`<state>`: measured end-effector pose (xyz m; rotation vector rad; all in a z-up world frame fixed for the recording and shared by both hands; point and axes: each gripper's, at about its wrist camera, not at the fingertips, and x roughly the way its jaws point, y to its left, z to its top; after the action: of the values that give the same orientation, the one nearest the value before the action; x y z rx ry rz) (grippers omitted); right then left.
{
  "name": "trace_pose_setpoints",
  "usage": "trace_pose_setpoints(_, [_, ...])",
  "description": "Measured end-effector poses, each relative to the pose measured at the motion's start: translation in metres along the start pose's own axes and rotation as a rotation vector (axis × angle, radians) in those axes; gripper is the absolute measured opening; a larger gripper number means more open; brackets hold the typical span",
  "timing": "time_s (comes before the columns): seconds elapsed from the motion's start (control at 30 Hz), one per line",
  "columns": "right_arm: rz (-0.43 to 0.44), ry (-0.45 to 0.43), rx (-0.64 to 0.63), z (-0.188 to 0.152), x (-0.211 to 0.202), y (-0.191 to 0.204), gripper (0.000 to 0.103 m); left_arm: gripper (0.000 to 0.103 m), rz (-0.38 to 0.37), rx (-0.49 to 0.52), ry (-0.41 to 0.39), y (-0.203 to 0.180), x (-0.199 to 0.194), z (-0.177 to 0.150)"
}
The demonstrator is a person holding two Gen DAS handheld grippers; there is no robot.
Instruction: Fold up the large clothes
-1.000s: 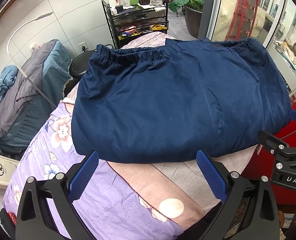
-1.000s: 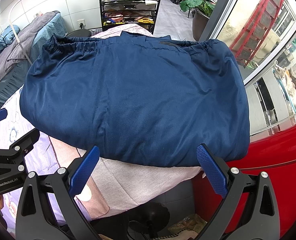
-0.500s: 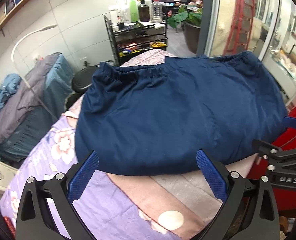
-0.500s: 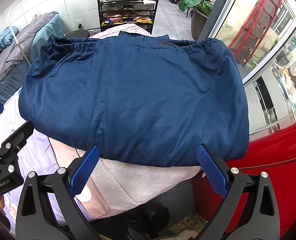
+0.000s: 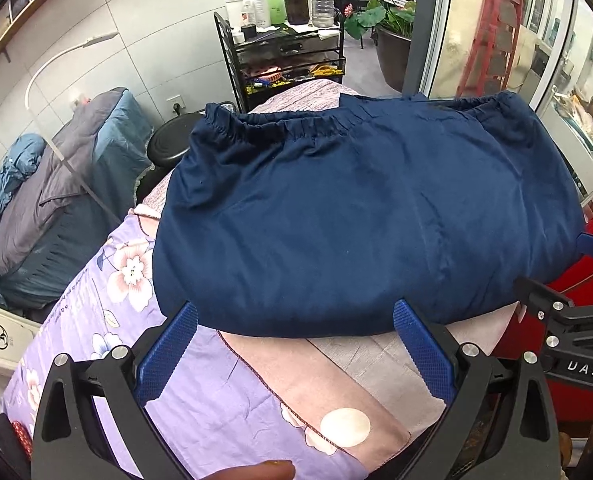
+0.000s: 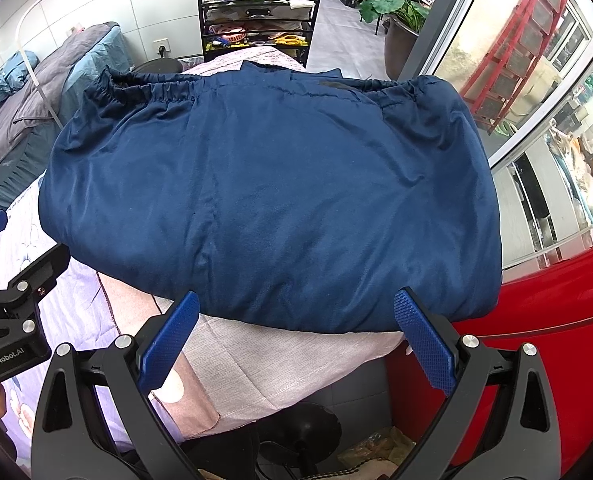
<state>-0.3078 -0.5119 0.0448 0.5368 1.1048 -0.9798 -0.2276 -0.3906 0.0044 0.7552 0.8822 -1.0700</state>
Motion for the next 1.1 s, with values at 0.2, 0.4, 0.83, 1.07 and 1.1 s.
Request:
trace_pose_setpoints(0.2, [-0.001, 0.003, 0.0, 0.0, 0.0, 0.001, 0.096, 0.097, 0.0, 0.002, 0.002, -0.002, 0.0, 0.0])
trace_pose_setpoints(0.4, [0.0, 0.003, 0.001, -0.001, 0.0, 0.001, 0.096, 0.097, 0.0, 0.004, 0.003, -0.002, 0.001, -0.001])
trace_pose_setpoints(0.83, [-0.001, 0.003, 0.002, -0.001, 0.0, 0.001, 0.096, 0.097, -0.016, -0.006, 0.006, -0.002, 0.002, -0.001])
trace_pose_setpoints(1.07, [-0.002, 0.002, 0.004, 0.0, 0.002, 0.001, 0.096, 0.097, -0.036, -0.008, -0.063, -0.003, -0.005, -0.005])
trace_pose_setpoints(1.1, [-0.002, 0.002, 0.004, 0.0, 0.002, 0.001, 0.096, 0.097, -0.031, -0.011, -0.083, -0.003, -0.008, -0.005])
